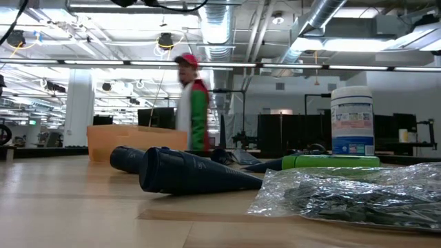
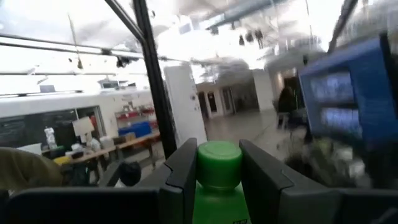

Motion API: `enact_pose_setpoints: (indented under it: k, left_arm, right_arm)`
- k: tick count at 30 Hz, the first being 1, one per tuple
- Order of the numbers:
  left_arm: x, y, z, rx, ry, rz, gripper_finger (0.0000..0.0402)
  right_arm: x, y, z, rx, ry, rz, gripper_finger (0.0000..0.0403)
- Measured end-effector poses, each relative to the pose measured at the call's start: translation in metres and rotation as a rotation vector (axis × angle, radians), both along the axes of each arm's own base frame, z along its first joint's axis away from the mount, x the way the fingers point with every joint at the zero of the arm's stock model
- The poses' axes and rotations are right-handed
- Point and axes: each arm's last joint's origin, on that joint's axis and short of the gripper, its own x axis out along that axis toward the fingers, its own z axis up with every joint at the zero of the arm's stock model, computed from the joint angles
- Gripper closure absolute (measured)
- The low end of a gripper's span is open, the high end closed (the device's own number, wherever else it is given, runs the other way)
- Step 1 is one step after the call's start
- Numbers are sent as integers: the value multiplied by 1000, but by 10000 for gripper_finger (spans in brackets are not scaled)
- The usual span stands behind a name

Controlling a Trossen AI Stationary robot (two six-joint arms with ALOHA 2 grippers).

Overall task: Pick & Place Travel size toiletries
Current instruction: Put the green shampoo bottle into the top orange bin

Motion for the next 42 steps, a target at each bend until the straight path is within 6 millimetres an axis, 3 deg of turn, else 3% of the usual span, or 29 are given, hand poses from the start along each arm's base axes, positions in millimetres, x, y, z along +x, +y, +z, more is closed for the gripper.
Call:
enact_pose_setpoints:
  k: [24,37,42]
  left_arm:
    - [-5,-9,15,40,-30,-77,150]
    - [-5,-5,16,-137,85,-82,159]
    - [-4,-4,17,-221,93,-43,161]
  right_arm:
    - [5,2,-2,-70,-58,22,314]
    - [3,-2,-3,-107,-47,81,314]
    - [-5,-3,10,-162,-92,126,314]
